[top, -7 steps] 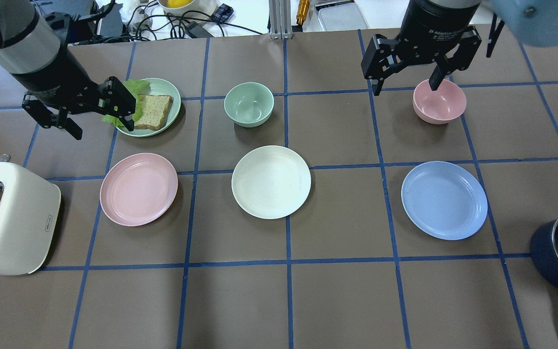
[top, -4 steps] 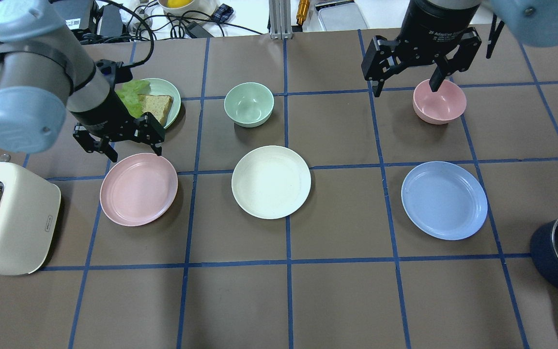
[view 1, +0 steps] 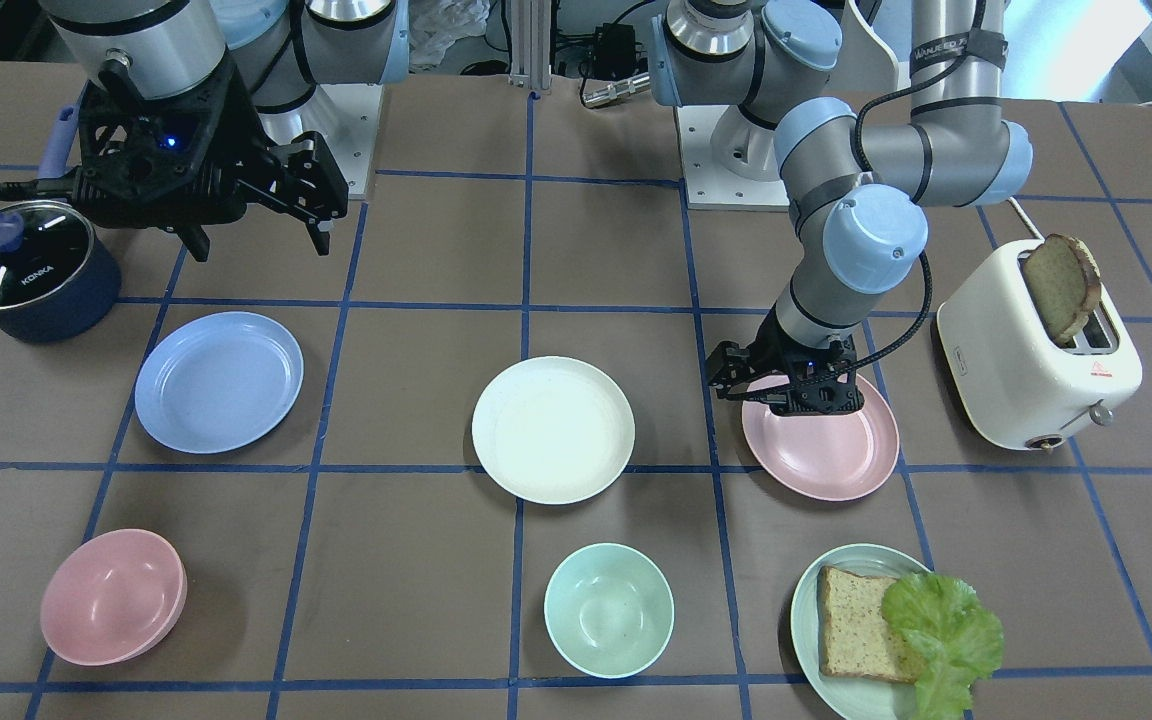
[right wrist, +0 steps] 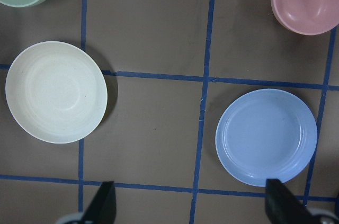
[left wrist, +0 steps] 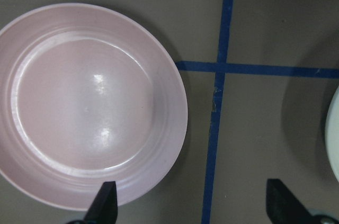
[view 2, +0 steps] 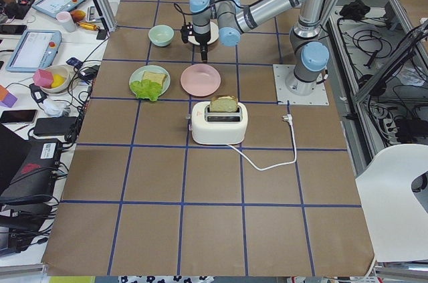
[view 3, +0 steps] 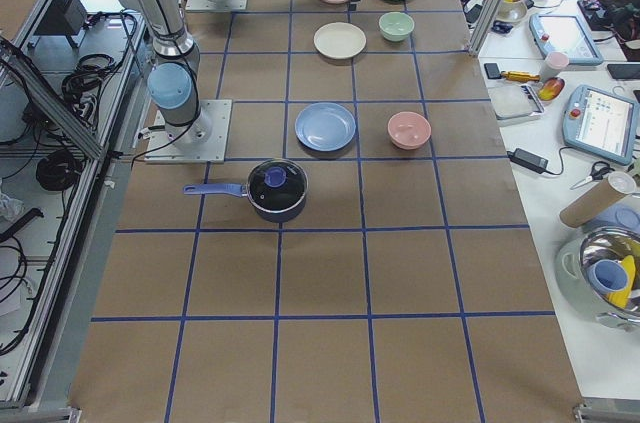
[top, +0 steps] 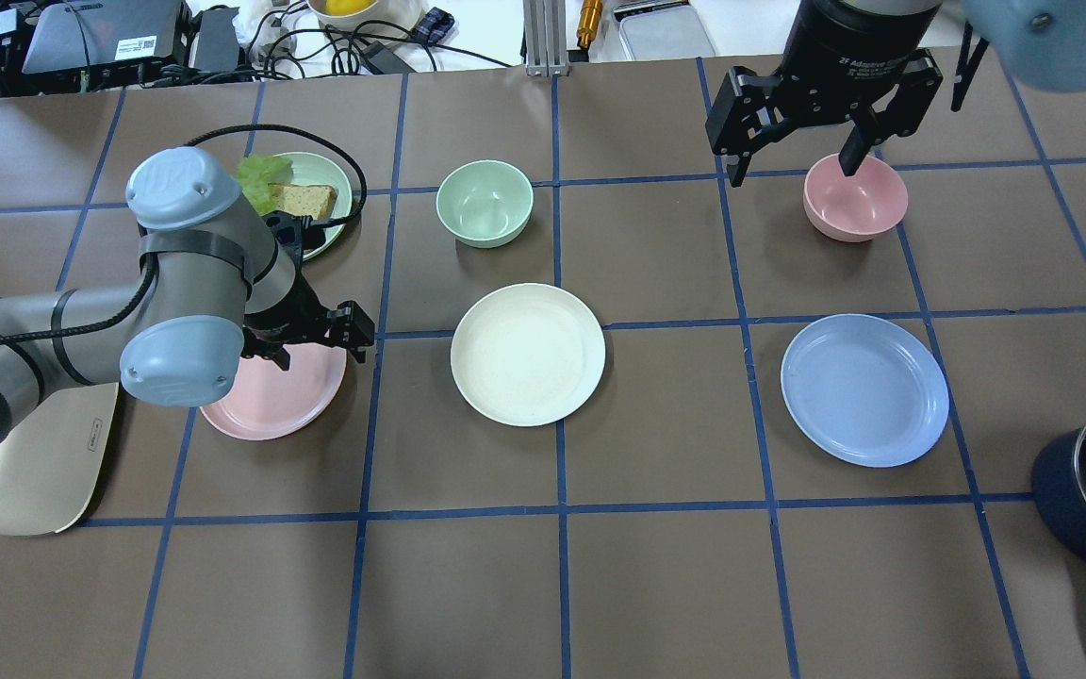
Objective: Stack three plates with pink and blue
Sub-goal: 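Move the left gripper down to the pink plate's rim, then lift the pink plate onto the cream plate while the right gripper reaches out, then lower the pink plate onto the cream plate and open the left gripper, then raise the left arm away while the right gripper grasps the light blue plate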
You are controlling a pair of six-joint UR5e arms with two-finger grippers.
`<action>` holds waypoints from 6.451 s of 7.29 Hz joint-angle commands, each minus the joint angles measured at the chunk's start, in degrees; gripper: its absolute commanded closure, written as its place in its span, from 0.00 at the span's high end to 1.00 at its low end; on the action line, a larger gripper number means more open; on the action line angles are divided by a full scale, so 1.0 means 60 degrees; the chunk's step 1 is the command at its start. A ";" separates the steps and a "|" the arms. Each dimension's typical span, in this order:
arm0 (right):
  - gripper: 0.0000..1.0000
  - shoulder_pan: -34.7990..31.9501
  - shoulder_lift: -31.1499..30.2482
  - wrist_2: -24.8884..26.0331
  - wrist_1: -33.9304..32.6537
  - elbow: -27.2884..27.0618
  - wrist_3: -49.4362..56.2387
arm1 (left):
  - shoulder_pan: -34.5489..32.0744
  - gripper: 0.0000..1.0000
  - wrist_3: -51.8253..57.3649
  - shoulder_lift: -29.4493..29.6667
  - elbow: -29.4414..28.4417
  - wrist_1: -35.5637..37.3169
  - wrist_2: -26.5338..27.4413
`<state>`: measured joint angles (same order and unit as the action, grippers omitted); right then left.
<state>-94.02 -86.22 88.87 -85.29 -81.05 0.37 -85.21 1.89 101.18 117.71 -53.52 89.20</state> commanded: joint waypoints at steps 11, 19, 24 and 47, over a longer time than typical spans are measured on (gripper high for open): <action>1.00 0.0536 -0.0073 0.0481 -0.1223 -0.1240 0.1607 | -0.0124 0.00 0.0403 0.0715 0.0070 0.1420 -0.0026; 0.99 0.3243 -0.0147 0.0613 -0.5834 -0.5113 0.4473 | -0.3488 0.00 -0.1512 0.0741 -0.3470 -0.2473 0.1144; 0.98 0.4621 0.0057 0.0468 -0.8328 -0.7160 0.5764 | -0.5761 0.00 -0.3990 0.2731 -0.5214 -0.2448 0.1817; 0.28 0.5211 0.1465 0.0379 -1.0115 -0.7806 0.5753 | -0.4832 1.00 -0.3692 0.2198 -0.6535 -0.4986 0.2084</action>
<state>-62.75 -77.37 91.30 -145.99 -127.88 34.93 -117.99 -24.94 117.77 79.93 -76.90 102.47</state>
